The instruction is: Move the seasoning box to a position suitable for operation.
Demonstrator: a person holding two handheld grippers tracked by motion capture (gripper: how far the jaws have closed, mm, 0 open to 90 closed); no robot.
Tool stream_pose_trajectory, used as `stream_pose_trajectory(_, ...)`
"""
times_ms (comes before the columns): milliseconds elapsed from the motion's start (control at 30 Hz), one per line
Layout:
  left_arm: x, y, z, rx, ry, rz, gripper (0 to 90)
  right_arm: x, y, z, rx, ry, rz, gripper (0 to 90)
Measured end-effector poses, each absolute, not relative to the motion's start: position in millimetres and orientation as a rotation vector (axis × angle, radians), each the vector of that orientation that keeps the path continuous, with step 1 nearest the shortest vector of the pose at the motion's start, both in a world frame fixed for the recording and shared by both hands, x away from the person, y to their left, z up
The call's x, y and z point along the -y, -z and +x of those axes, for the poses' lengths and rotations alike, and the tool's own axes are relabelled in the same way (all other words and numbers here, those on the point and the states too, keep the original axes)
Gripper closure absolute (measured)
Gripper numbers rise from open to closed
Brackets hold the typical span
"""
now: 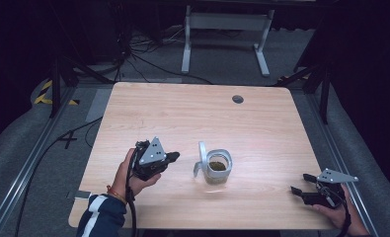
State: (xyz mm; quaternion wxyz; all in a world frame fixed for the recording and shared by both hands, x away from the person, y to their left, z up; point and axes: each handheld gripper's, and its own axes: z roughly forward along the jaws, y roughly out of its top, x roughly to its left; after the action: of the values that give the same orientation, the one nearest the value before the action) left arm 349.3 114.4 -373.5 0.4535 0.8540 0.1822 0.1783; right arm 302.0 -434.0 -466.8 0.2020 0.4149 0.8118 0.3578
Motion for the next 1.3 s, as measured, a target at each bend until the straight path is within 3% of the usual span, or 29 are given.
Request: stream_pose_trajectory(1300,-53.8,356.1,367.1,-0.308,-0.423,2.146,89.9,434.0,466.8,302.0,-2.267,-0.999,1.158,24.1)
